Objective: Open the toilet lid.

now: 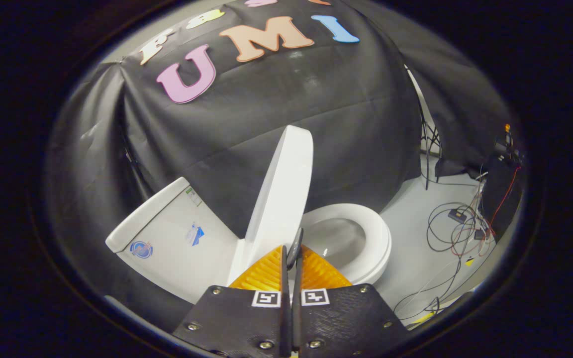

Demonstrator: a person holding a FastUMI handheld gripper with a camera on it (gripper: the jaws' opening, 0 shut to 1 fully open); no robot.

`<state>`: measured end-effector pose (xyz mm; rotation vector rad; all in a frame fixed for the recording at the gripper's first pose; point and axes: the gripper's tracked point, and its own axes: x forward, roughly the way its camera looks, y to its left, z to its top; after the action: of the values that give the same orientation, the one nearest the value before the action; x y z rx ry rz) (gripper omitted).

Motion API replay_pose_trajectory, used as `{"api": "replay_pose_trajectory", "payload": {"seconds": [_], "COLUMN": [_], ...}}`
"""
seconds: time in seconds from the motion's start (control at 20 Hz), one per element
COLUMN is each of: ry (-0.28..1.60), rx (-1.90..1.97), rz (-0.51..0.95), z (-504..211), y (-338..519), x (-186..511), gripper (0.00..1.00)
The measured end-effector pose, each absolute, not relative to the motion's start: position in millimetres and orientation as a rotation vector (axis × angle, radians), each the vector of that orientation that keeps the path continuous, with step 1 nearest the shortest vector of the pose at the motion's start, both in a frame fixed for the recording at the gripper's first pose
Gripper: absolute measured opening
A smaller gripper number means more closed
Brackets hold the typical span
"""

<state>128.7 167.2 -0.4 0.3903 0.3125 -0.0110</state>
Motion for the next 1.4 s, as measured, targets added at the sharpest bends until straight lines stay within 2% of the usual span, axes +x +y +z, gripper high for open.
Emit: {"api": "replay_pose_trajectory", "payload": {"seconds": [0.35, 0.75, 1.4], "ry": [0.298, 0.261, 0.226], "rx": [0.414, 0.361, 0.327], "rz": [-0.026, -0.111, -0.102], "z": [17, 37, 64], "y": [180, 201, 238], "x": [130, 126, 127], "gripper": [0.01, 0.01, 0.01]}}
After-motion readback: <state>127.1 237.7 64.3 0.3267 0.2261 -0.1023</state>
